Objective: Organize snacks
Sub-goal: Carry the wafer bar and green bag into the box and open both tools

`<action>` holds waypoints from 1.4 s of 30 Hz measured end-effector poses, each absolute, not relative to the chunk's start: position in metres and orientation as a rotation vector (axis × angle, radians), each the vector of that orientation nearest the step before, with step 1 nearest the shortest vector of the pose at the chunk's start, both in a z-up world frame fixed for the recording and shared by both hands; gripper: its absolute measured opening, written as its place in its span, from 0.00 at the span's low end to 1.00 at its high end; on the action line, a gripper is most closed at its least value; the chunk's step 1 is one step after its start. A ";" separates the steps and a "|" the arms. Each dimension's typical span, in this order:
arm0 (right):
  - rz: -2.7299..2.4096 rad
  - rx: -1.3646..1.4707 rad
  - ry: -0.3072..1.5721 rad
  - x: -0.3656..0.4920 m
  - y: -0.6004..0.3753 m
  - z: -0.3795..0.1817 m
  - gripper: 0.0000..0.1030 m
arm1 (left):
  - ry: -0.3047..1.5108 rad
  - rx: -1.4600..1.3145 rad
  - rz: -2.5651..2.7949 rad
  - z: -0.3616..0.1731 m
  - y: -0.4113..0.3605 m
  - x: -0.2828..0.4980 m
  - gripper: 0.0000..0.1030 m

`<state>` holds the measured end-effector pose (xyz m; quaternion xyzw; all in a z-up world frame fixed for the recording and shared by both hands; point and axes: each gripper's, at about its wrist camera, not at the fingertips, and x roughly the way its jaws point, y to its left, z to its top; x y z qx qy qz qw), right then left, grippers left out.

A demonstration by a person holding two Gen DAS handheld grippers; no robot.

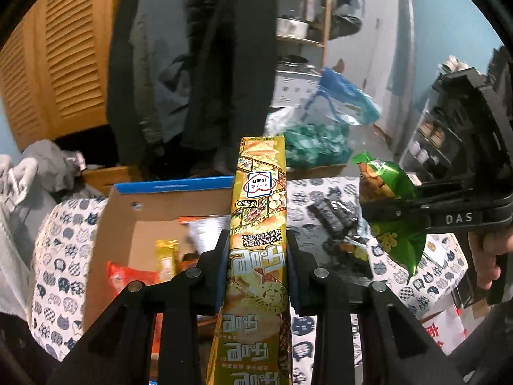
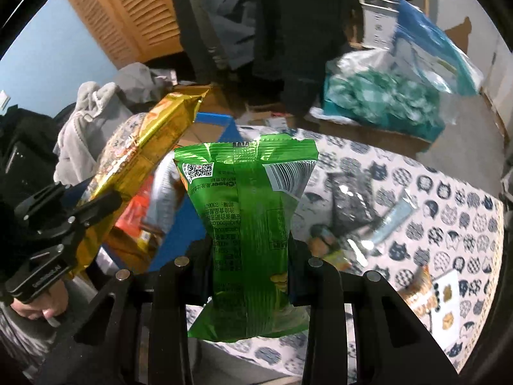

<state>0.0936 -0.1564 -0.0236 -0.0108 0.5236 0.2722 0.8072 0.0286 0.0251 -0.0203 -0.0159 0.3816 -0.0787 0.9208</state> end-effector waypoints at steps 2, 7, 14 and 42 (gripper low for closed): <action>0.601 -0.036 1.117 0.097 -0.140 -0.022 0.31 | 0.788 -0.058 -0.144 -0.021 0.041 0.029 0.30; 0.638 -0.056 1.141 0.106 -0.106 -0.027 0.31 | 0.799 -0.096 -0.091 -0.027 0.075 0.028 0.30; 0.687 -0.065 1.177 0.115 -0.056 -0.037 0.31 | 0.841 -0.140 -0.011 -0.051 0.121 0.030 0.30; 0.733 -0.085 1.400 0.119 0.070 -0.120 0.31 | 1.075 -0.252 0.155 -0.132 0.186 0.039 0.40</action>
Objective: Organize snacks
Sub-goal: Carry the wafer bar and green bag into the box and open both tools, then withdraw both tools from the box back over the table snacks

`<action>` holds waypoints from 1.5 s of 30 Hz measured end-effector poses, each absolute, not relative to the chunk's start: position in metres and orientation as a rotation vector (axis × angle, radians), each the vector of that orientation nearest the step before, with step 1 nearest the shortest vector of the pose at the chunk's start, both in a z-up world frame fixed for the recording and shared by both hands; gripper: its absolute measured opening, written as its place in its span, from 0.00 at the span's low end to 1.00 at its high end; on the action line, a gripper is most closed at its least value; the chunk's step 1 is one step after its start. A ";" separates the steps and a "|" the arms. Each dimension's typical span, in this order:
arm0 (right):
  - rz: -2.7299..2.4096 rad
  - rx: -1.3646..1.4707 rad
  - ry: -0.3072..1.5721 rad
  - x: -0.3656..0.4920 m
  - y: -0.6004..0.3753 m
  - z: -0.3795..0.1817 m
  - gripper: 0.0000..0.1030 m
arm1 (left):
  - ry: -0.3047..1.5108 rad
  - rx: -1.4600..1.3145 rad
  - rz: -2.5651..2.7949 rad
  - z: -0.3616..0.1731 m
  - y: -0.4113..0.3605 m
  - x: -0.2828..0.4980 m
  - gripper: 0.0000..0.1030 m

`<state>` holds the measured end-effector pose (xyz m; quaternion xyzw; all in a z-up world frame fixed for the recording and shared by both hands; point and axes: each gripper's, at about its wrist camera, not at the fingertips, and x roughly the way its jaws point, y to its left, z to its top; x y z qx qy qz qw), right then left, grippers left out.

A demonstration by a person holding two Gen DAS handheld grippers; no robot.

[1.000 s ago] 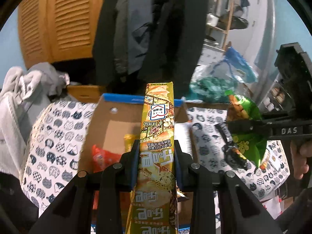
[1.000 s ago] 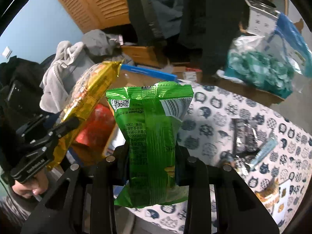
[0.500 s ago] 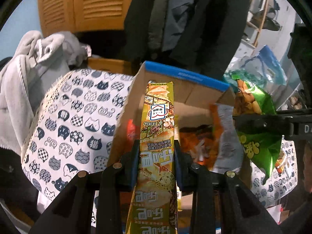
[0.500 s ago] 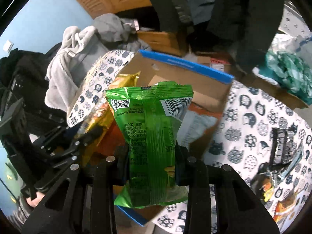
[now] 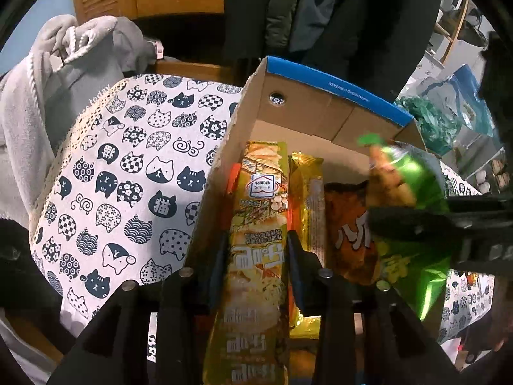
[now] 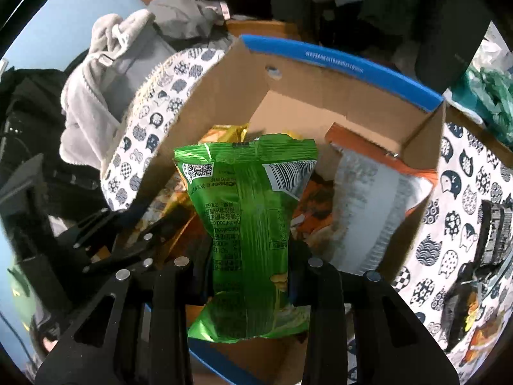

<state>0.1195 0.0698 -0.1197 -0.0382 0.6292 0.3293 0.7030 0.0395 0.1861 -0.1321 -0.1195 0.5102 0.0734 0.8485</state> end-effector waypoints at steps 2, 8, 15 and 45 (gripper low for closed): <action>0.733 -0.085 1.413 0.119 0.072 -0.126 0.31 | 1.077 -0.247 0.160 -0.130 0.186 0.039 0.43; 0.717 -0.080 1.412 0.120 0.069 -0.129 0.37 | 1.072 -0.207 0.181 -0.117 0.184 0.039 0.52; 0.727 -0.040 1.350 0.121 0.054 -0.104 0.59 | 1.013 -0.201 0.185 -0.096 0.181 0.037 0.54; 0.541 -0.200 1.091 0.083 -0.085 -0.035 0.75 | 0.930 -0.050 -0.031 -0.052 0.062 0.041 0.75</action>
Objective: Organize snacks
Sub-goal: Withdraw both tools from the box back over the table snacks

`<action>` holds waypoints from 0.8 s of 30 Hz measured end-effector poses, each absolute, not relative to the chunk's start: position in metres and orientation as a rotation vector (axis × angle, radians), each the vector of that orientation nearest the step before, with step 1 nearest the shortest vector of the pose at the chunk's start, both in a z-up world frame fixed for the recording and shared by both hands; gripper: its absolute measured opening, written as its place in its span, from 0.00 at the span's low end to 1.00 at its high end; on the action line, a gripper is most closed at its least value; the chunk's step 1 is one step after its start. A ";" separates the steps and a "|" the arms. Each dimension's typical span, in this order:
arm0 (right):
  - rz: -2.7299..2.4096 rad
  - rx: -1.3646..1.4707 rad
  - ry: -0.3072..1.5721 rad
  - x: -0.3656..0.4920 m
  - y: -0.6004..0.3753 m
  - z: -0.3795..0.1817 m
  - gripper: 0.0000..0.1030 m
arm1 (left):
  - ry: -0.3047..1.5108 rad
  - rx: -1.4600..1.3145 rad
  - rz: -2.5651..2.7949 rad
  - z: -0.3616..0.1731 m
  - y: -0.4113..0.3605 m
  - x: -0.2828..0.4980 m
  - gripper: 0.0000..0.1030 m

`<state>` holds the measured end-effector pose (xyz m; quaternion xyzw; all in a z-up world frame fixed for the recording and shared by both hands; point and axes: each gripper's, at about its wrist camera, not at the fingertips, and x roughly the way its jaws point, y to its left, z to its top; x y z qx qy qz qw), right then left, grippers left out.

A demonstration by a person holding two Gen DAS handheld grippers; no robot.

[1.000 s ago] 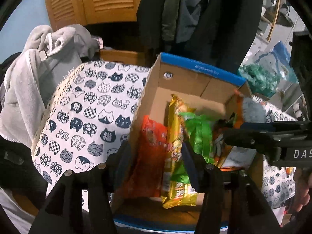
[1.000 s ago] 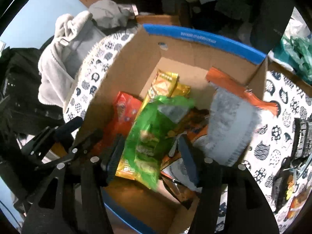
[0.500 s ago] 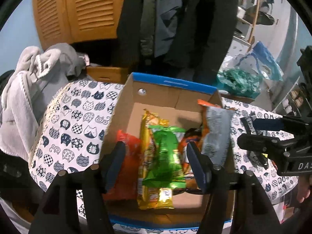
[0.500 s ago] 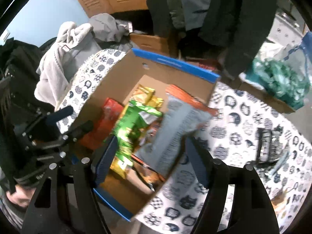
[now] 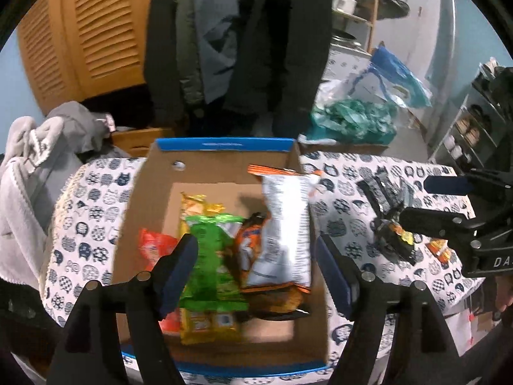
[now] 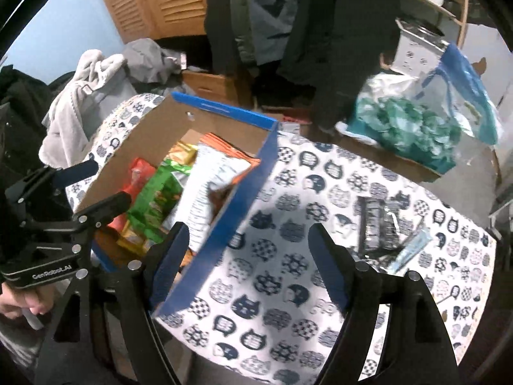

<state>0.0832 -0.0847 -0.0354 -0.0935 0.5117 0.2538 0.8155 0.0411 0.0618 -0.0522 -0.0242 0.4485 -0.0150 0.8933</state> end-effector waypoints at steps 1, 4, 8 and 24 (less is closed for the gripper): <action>0.536 -0.194 1.090 0.082 -0.092 -0.035 0.75 | 0.936 -0.052 -0.048 -0.053 0.056 0.042 0.75; 0.516 -0.184 1.088 0.080 -0.111 -0.033 0.75 | 0.938 -0.039 -0.081 -0.052 0.039 0.043 0.75; 0.479 -0.171 1.089 0.079 -0.143 -0.033 0.75 | 0.941 -0.003 -0.115 -0.051 0.013 0.047 0.78; 0.264 -0.071 1.152 0.091 -0.280 -0.056 0.75 | 1.068 0.069 -0.273 -0.076 -0.084 0.063 0.78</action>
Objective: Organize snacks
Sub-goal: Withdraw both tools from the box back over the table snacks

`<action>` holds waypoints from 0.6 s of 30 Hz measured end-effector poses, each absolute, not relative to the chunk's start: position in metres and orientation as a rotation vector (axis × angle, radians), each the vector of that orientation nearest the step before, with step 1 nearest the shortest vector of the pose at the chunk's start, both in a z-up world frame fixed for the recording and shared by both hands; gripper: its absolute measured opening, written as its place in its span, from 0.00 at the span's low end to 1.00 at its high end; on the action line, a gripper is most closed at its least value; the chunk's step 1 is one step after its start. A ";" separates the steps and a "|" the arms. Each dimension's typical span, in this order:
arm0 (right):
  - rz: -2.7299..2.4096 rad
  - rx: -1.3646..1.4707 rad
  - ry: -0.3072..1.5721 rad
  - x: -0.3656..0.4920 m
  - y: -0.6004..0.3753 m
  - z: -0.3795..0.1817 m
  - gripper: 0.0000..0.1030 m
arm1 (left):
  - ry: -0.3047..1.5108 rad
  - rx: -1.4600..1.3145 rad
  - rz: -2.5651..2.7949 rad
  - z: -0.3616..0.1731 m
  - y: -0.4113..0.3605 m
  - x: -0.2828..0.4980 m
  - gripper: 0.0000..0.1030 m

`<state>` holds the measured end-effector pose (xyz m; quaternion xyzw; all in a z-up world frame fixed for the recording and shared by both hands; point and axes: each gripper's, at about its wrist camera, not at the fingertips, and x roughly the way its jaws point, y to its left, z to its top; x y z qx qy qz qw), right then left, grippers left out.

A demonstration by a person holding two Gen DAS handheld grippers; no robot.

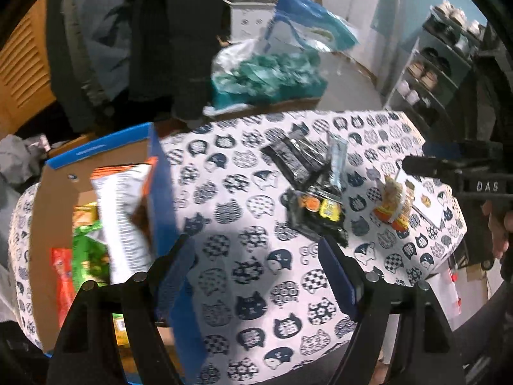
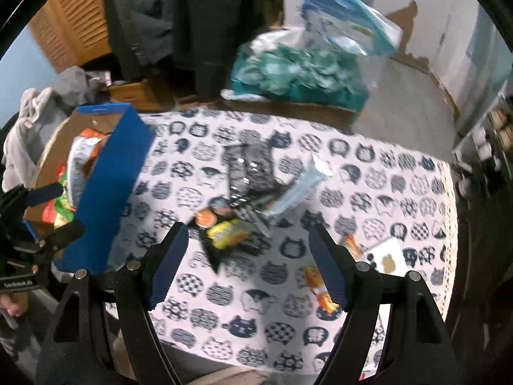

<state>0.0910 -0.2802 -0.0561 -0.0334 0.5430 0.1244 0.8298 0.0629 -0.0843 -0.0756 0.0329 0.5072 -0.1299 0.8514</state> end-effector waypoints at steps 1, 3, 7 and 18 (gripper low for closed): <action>0.255 -0.069 1.155 0.091 -0.287 -0.058 0.75 | 1.078 0.071 -0.283 -0.079 -0.089 0.065 0.78; 0.237 -0.073 1.168 0.092 -0.301 -0.062 0.75 | 1.098 0.077 -0.296 -0.085 -0.099 0.068 0.78; 0.210 -0.071 1.192 0.091 -0.324 -0.071 0.77 | 1.129 0.088 -0.315 -0.095 -0.119 0.077 0.78; 0.113 0.055 1.315 0.093 -0.378 -0.125 0.78 | 1.190 0.024 -0.349 -0.123 -0.153 0.107 0.79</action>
